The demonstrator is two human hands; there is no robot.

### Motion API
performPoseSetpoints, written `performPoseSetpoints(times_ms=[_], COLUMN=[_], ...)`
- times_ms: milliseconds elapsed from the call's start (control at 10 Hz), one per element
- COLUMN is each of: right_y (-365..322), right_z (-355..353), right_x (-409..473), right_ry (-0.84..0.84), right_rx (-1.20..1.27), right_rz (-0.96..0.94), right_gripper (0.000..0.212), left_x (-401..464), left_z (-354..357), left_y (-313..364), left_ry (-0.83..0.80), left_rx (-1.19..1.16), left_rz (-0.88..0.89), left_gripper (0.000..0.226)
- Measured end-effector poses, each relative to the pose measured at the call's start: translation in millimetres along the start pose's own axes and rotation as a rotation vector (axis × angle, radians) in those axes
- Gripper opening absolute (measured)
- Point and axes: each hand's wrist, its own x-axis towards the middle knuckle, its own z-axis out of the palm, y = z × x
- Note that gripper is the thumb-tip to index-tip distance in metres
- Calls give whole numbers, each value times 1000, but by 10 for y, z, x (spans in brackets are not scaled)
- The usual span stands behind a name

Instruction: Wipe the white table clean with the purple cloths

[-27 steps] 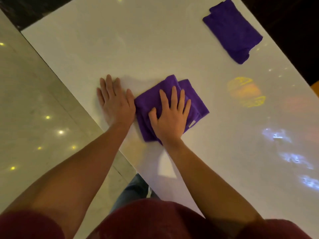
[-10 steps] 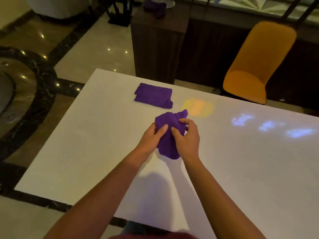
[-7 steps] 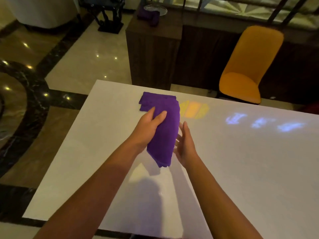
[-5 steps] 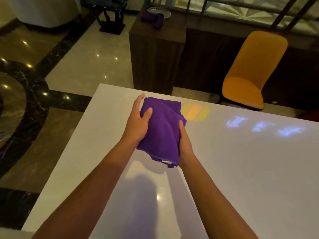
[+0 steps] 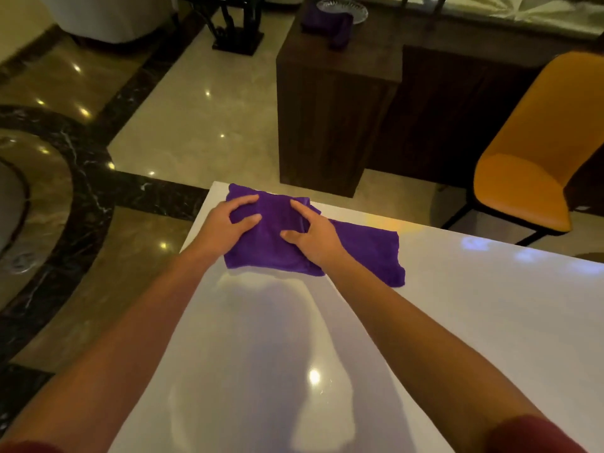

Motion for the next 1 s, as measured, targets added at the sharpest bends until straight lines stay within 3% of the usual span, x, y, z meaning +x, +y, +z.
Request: performPoseSetpoints(times_ms=[100, 300, 400, 500, 600, 700, 800, 900, 1000], right_y=[29, 313, 444, 433, 373, 330, 343, 267, -107], right_z=[297, 615, 604, 526, 485, 563, 679, 608, 237], right_x=[421, 806, 822, 848, 878, 891, 817, 783, 861], right_ry=[-39, 28, 89, 119, 257, 182, -107, -224, -333], right_rx=[-205, -464, -622, -660, -662, -767, -837, -922, -976], right_rz=[-12, -47, -73, -50, -174, -344, -274, -235, -210], right_gripper=[90, 83, 81, 93, 88, 71, 69, 73, 72], left_x=[459, 891, 890, 788, 700, 698, 612, 542, 618], left_z=[-106, 97, 186, 166, 128, 196, 326, 347, 206], left_y=[-352, -788, -859, -940, -973, -926, -938, -984, -692], left_ry=[-27, -113, -33, 119, 328, 336, 73, -40, -30], left_rx=[200, 454, 590, 765, 765, 756, 858, 959, 997], left_rz=[-75, -81, -15, 94, 205, 284, 263, 185, 164], left_gripper=[52, 60, 60, 60, 52, 55, 63, 67, 69])
